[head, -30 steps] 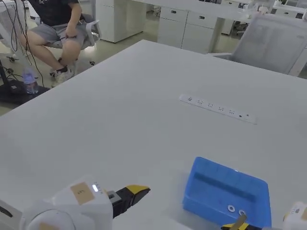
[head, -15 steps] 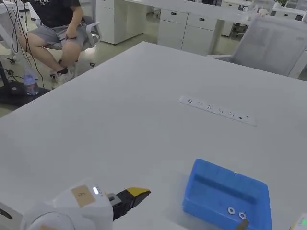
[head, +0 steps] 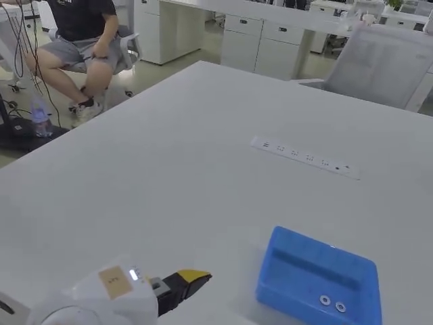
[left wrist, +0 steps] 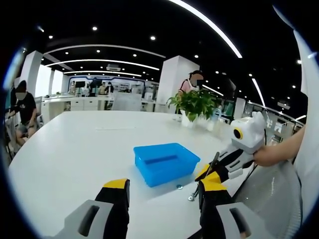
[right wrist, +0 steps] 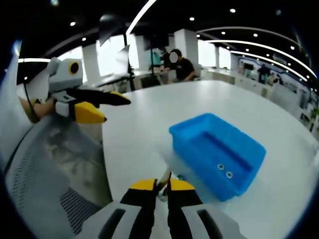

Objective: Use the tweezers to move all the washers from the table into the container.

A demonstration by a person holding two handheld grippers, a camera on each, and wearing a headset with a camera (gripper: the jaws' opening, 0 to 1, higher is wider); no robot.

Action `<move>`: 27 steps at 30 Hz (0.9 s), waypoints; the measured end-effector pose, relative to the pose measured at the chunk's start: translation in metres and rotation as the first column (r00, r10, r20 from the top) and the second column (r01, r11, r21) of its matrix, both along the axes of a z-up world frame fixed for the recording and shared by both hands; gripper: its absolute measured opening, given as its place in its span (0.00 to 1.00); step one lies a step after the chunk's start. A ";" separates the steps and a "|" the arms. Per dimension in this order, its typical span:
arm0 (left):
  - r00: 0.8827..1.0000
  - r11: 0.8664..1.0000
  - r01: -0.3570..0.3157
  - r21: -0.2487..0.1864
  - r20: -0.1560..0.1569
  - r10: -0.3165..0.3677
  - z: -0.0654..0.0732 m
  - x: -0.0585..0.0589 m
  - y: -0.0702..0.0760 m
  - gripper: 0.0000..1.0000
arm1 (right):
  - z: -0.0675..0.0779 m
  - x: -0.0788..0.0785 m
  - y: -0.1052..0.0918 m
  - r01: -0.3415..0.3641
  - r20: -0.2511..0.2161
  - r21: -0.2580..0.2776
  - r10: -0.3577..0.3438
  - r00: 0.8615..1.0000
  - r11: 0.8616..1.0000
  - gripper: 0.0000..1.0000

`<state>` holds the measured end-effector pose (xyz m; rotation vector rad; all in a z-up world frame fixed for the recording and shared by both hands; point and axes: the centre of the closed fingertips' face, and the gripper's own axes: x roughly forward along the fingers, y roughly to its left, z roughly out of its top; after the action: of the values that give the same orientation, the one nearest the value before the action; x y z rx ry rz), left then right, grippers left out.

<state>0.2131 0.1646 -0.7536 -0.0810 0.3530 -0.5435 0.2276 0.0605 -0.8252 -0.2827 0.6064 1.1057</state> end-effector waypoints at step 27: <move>1.000 1.000 0.003 0.005 0.015 -0.003 0.003 0.000 -0.001 0.53 | 0.003 0.005 0.016 -0.008 0.000 0.013 0.008 1.000 1.000 0.01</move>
<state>0.2130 0.1634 -0.7504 -0.0716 0.3398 -0.5456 0.2326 0.0769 -0.8222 -0.2742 0.5981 1.1170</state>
